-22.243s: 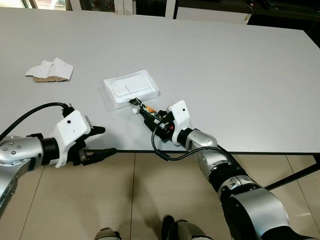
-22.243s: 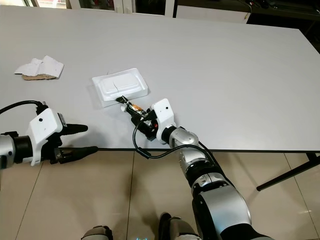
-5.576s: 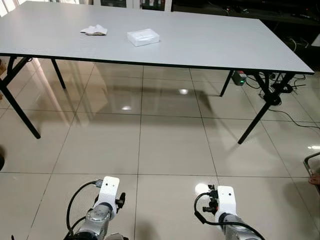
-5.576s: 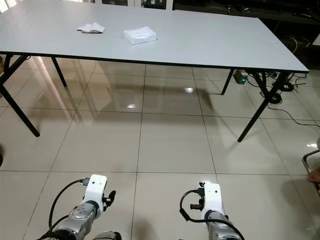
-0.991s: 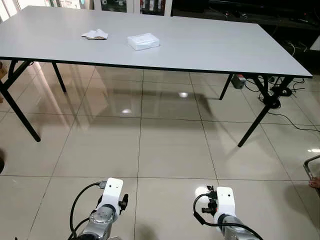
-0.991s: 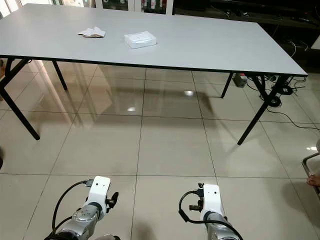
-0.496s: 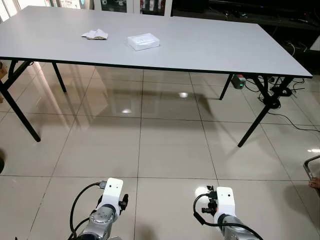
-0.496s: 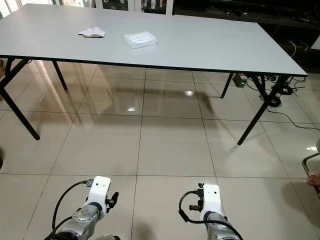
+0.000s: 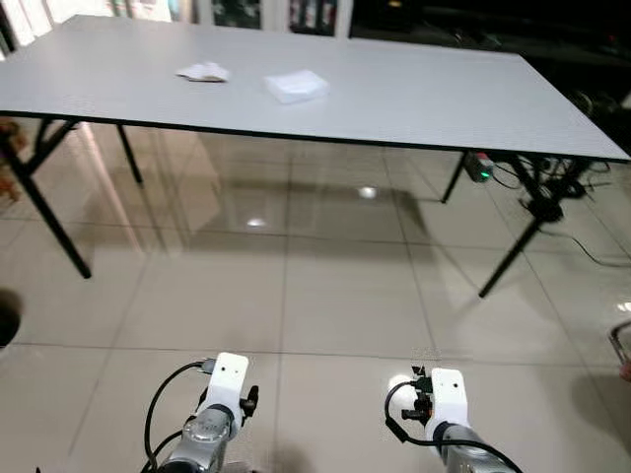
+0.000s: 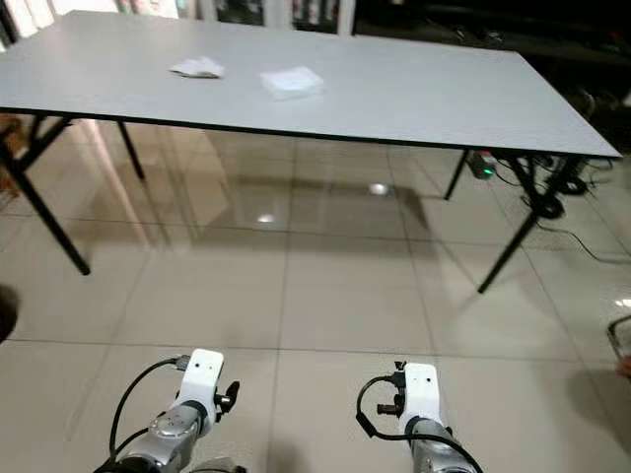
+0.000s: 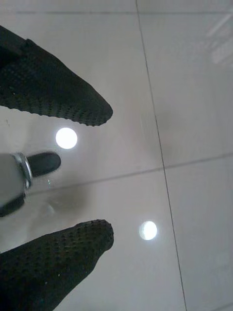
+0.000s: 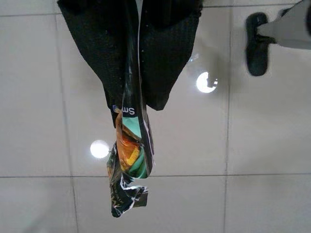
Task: Picking trash to rubbish bin
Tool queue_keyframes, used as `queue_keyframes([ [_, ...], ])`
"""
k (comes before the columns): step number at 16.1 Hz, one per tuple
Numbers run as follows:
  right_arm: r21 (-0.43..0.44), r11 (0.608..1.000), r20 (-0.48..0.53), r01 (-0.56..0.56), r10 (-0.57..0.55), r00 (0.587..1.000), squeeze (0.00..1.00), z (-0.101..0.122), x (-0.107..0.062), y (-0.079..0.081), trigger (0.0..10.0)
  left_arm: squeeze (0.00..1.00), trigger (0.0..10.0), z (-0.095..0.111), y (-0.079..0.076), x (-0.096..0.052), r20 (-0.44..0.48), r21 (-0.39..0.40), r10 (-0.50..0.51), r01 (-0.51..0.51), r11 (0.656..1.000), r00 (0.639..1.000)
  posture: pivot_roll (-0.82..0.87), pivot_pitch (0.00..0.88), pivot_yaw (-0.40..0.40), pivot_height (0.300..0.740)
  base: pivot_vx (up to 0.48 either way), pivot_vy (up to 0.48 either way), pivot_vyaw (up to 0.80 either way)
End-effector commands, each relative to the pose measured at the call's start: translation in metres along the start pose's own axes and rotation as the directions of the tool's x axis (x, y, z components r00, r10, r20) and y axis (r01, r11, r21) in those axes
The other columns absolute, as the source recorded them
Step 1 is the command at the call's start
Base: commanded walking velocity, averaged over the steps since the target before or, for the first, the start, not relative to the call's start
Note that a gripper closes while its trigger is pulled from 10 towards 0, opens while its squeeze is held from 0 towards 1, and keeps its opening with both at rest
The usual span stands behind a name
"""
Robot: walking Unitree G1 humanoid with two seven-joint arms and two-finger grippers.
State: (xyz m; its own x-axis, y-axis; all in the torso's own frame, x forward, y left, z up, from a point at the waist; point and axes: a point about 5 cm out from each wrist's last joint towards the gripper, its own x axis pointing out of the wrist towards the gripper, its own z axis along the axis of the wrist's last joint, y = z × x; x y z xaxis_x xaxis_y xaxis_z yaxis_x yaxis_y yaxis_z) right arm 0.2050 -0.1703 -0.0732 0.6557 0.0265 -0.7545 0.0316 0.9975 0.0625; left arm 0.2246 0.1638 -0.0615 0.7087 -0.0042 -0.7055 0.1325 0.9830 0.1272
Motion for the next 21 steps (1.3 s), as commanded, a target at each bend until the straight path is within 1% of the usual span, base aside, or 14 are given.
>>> queue_keyframes([
  [1, -0.002, 1.000, -0.003, -0.002, 0.002, 1.000, 0.00, -0.0008, 0.0000, 0.0009, 10.0, 0.00, 10.0, -0.0001, 0.0009, 0.0003, -0.010, -0.001, 0.004, -0.004, 1.000, 1.000, -0.02, 0.037, -0.080, 0.740, 0.000, 0.480, 0.00],
  [21, -0.002, 1.000, -0.003, -0.012, 0.012, 1.000, 0.00, -0.0016, 0.0000, 0.0029, 10.0, 0.00, 10.0, 0.0000, -0.0003, 0.0005, -0.012, 0.015, -0.006, 0.006, 1.000, 1.000, -0.01, 0.054, -0.083, 0.740, 0.000, 0.480, 0.00],
])
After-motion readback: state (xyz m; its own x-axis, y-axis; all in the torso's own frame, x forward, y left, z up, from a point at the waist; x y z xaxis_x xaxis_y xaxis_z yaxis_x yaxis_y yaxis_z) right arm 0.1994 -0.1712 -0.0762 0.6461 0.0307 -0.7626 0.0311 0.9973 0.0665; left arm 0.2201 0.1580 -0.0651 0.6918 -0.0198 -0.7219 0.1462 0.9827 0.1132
